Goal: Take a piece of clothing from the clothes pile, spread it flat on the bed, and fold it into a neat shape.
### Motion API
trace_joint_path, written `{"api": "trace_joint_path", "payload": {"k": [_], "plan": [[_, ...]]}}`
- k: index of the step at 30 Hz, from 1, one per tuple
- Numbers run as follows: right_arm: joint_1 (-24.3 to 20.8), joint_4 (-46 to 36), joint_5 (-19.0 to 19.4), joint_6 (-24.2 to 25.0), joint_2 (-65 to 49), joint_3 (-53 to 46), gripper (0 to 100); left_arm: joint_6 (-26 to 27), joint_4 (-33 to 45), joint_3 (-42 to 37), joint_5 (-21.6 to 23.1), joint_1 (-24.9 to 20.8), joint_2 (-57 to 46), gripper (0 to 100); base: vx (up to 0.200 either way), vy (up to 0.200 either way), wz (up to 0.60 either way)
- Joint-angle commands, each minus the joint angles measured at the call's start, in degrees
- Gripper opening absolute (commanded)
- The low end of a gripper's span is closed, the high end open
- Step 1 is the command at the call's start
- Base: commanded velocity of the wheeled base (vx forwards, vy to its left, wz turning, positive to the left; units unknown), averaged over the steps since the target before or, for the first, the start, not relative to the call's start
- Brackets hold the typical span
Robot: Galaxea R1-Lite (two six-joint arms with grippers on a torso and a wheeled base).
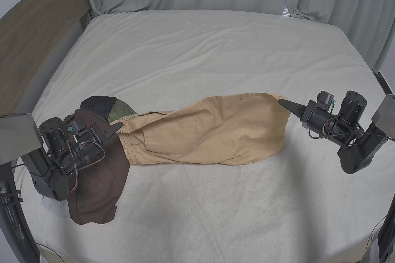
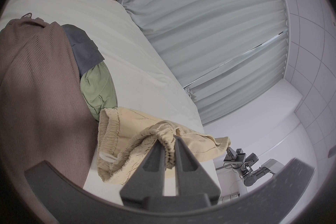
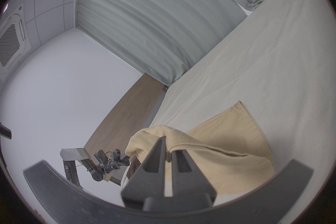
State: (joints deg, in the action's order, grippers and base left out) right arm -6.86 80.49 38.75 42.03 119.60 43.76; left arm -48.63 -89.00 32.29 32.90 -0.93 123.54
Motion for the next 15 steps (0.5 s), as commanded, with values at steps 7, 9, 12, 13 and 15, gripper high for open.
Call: {"api": "trace_joint_path", "payload": {"k": [7,9,12,13,15], "plan": [[0.18,-0.07,0.01,0.77,4.85,5.28,0,-0.06,-0.12,2.86,-0.73,-0.48,3.55,0,0.0,0.0,0.0],[0.1,-0.07,0.01,0.95,5.91,6.68,0,-0.06,-0.12,3.57,-0.82,-0.48,4.52,0,0.0,0.0,0.0],[0.1,0.01,-0.08,1.03,7.66,8.35,0,-0.06,-0.12,4.88,-0.82,-0.48,5.84,0,0.0,0.0,0.0],[0.1,-0.07,-0.08,1.03,8.02,8.71,0,-0.06,-0.12,5.24,-0.91,-0.48,6.1,0,0.0,0.0,0.0],[0.18,-0.07,-0.08,1.03,9.07,9.67,0,-0.06,-0.12,6.03,-0.91,-0.48,6.8,0,0.0,0.0,0.0]]}}
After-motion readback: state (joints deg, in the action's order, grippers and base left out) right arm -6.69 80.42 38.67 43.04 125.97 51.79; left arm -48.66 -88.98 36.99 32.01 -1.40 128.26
